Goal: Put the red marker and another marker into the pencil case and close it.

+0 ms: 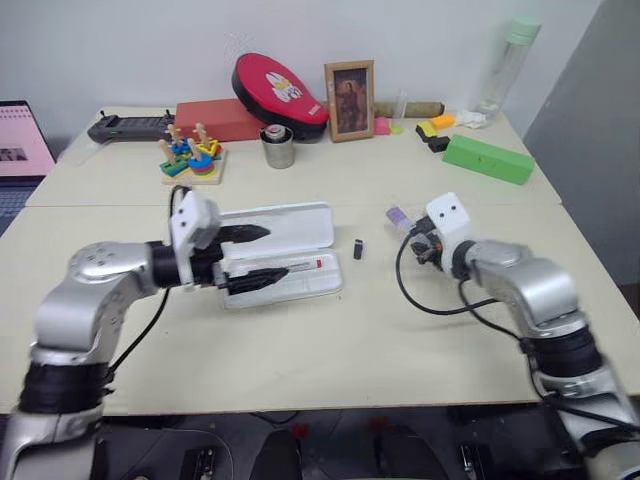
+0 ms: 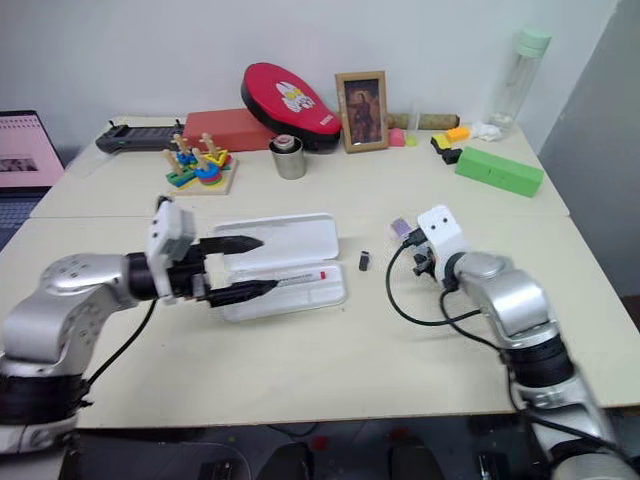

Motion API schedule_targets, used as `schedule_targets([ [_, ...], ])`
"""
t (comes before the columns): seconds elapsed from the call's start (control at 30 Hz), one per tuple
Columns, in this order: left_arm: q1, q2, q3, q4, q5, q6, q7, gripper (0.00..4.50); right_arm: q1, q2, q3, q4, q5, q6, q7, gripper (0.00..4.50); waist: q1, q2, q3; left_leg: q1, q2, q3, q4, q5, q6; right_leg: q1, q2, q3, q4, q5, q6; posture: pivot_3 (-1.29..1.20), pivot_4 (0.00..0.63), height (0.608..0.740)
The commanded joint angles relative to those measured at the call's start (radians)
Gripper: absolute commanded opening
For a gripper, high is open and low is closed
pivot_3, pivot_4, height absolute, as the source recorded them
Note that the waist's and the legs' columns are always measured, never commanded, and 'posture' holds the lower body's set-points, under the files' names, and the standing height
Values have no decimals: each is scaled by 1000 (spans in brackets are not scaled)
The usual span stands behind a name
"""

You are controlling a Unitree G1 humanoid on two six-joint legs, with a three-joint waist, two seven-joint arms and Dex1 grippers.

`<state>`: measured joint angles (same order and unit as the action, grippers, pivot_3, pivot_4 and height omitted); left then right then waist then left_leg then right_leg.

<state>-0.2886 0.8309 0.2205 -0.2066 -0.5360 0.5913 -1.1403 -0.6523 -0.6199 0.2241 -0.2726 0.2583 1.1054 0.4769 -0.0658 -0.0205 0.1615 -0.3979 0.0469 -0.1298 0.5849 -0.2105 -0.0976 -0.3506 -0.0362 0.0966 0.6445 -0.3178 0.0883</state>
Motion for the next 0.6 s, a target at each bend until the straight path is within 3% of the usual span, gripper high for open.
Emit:
schedule_targets([
  [0.03, 174, 68, 192, -95, -63, 44, -17, 4500, -60, -42, 97, -63, 55, -182, 269, 1082, -8, 0, 0, 0, 0, 0, -1, 0, 0, 0, 0, 0, 0, 0, -1, 0, 150, 740],
  [0.27, 426, 82, 367, -179, -67, 57, 23, 4500, -212, 101, 295, 55, -16, -358, 428, 1082, -13, 0, 1, 2, 1, 0, -2, 0, -1, -2, 0, -1, 1, -1, -1, 0, 150, 740],
  [0.6, 555, 67, 485, -188, -79, 55, 50, 4500, -382, 359, 454, 501, -203, -598, 498, 1082, 3, -2, 0, 5, 1, 0, -2, 1, -2, -3, 0, -2, 2, -1, -2, 0, 150, 740],
])
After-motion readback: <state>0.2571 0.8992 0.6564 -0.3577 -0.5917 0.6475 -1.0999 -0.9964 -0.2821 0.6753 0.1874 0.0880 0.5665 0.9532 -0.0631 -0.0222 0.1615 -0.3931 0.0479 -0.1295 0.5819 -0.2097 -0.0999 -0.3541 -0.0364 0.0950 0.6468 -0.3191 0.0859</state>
